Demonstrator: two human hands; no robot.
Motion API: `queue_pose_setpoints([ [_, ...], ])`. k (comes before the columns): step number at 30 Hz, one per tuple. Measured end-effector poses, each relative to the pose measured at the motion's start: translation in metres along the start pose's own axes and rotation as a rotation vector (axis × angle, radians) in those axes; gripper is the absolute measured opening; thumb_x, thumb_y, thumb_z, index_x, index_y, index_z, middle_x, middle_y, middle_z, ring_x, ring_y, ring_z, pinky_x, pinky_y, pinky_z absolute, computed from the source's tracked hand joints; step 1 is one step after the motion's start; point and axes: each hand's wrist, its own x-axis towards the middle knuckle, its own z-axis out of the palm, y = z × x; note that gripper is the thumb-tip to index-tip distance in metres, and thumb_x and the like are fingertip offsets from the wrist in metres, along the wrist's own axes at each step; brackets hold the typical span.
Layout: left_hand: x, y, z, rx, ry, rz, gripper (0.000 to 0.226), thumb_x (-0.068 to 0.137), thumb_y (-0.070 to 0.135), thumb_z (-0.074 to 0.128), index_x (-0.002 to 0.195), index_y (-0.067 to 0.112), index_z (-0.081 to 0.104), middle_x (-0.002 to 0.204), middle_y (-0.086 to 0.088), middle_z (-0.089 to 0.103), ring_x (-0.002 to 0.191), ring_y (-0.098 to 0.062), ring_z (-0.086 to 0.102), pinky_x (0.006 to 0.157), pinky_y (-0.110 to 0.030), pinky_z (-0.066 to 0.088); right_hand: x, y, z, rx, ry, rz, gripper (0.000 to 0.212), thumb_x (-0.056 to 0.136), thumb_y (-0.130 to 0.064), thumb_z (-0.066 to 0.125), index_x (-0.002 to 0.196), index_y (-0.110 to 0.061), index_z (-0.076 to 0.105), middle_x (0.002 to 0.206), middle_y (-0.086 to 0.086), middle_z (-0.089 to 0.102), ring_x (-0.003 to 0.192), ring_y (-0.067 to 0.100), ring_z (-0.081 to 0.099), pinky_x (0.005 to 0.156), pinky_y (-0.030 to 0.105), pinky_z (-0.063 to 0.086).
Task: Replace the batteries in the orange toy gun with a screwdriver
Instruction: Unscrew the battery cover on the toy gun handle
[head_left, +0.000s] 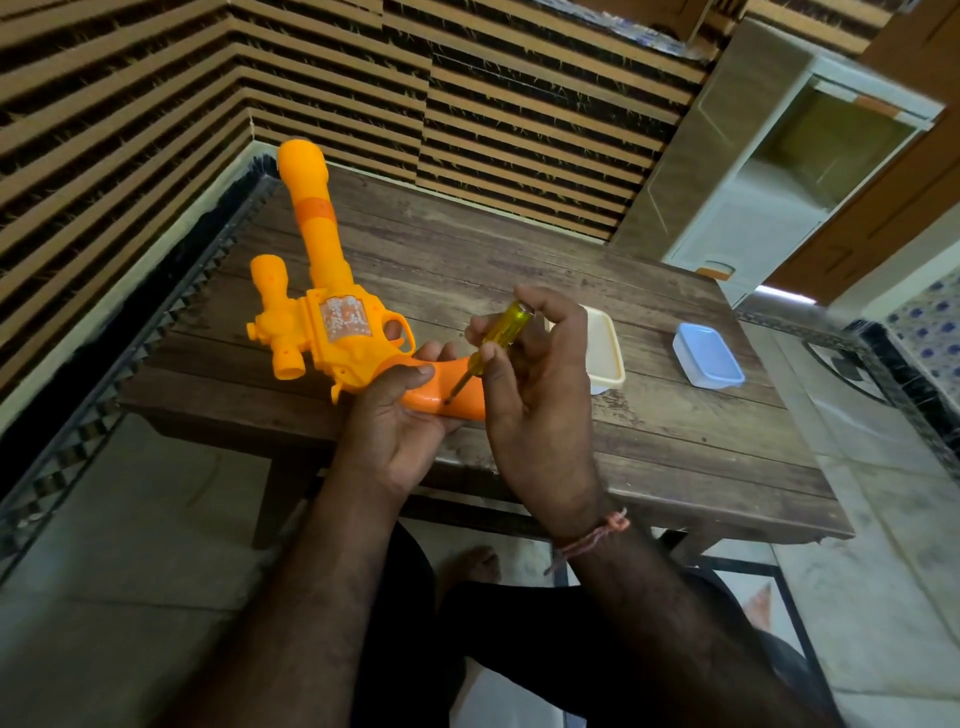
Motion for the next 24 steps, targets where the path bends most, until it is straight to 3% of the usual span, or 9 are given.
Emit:
queue_pose_setpoints([
  [2, -0.003, 0.000, 0.005, 0.033, -0.030, 0.003, 0.049, 0.091, 0.000, 0.043, 0.068, 0.027, 0.077, 0.083, 0.005, 0.072, 0.097, -0.019, 0.068, 0.080, -0.047, 0.052, 0.003, -0.002, 0.001, -0.044, 0.023, -0.038, 0.041, 0.092, -0.003, 0.060, 0.128, -0.013, 0.046, 0.111, 0.001, 0.059, 0.101, 0.017, 0.063, 0.079, 0.032, 0.056],
  [5, -0.004, 0.000, 0.006, 0.038, -0.061, -0.015, 0.040, 0.085, 0.003, 0.049, 0.074, 0.028, 0.078, 0.097, 0.001, 0.071, 0.122, -0.031, 0.057, 0.093, -0.056, 0.046, 0.012, -0.004, 0.003, -0.097, 0.140, -0.057, 0.032, 0.086, -0.011, 0.070, 0.114, -0.012, 0.056, 0.098, -0.001, 0.057, 0.088, 0.017, 0.060, 0.071, 0.031, 0.054],
  [7, -0.002, 0.000, 0.005, 0.027, -0.004, -0.015, 0.046, 0.090, 0.000, 0.046, 0.071, 0.027, 0.079, 0.089, 0.002, 0.074, 0.124, -0.032, 0.055, 0.093, -0.057, 0.045, 0.017, -0.004, 0.002, -0.075, 0.166, -0.067, 0.026, 0.085, -0.010, 0.071, 0.107, -0.011, 0.058, 0.092, 0.000, 0.059, 0.083, 0.019, 0.060, 0.071, 0.041, 0.054],
  [9, -0.001, -0.001, 0.004, 0.012, 0.012, -0.007, 0.049, 0.088, -0.001, 0.046, 0.068, 0.029, 0.079, 0.084, 0.004, 0.074, 0.123, -0.030, 0.055, 0.085, -0.054, 0.049, 0.019, -0.006, 0.001, -0.090, 0.129, -0.075, 0.028, 0.086, -0.007, 0.069, 0.112, -0.011, 0.058, 0.094, 0.004, 0.059, 0.085, 0.019, 0.060, 0.075, 0.040, 0.054],
  [12, 0.000, -0.001, 0.001, -0.036, 0.016, 0.012, 0.042, 0.083, -0.002, 0.052, 0.078, 0.031, 0.079, 0.088, 0.003, 0.073, 0.130, -0.034, 0.051, 0.074, -0.052, 0.055, 0.017, -0.009, 0.002, -0.085, 0.065, -0.074, 0.033, 0.088, -0.001, 0.065, 0.118, -0.010, 0.053, 0.096, 0.008, 0.060, 0.089, 0.017, 0.062, 0.079, 0.036, 0.055],
  [15, 0.004, -0.001, -0.005, -0.034, 0.035, 0.002, 0.040, 0.085, -0.002, 0.051, 0.090, 0.028, 0.075, 0.091, 0.001, 0.072, 0.131, -0.034, 0.051, 0.082, -0.057, 0.051, 0.014, -0.008, 0.000, -0.031, 0.017, -0.081, 0.024, 0.091, 0.001, 0.060, 0.113, -0.006, 0.056, 0.106, 0.009, 0.064, 0.102, 0.019, 0.065, 0.085, 0.045, 0.055],
  [19, 0.007, -0.003, -0.009, -0.019, -0.015, 0.003, 0.046, 0.077, 0.001, 0.055, 0.113, 0.028, 0.054, 0.101, -0.001, 0.067, 0.138, -0.039, 0.043, 0.097, -0.071, 0.039, 0.018, -0.011, -0.002, -0.135, 0.028, -0.103, 0.026, 0.088, -0.009, 0.068, 0.110, -0.017, 0.058, 0.102, 0.001, 0.062, 0.094, 0.019, 0.061, 0.073, 0.034, 0.055],
  [22, 0.007, -0.003, -0.009, -0.025, -0.009, 0.011, 0.045, 0.077, 0.000, 0.055, 0.112, 0.029, 0.055, 0.097, 0.000, 0.070, 0.135, -0.036, 0.048, 0.099, -0.072, 0.035, 0.021, -0.011, -0.003, -0.098, 0.079, -0.075, 0.022, 0.085, -0.010, 0.073, 0.102, -0.017, 0.062, 0.092, 0.003, 0.064, 0.083, 0.022, 0.062, 0.071, 0.043, 0.053],
  [24, 0.004, -0.002, -0.006, -0.029, -0.010, 0.016, 0.038, 0.082, -0.001, 0.052, 0.099, 0.028, 0.068, 0.092, 0.001, 0.072, 0.129, -0.033, 0.053, 0.100, -0.072, 0.034, 0.021, -0.010, -0.005, -0.100, 0.069, -0.077, 0.023, 0.087, -0.007, 0.069, 0.109, -0.013, 0.063, 0.096, 0.005, 0.066, 0.088, 0.021, 0.064, 0.075, 0.045, 0.055],
])
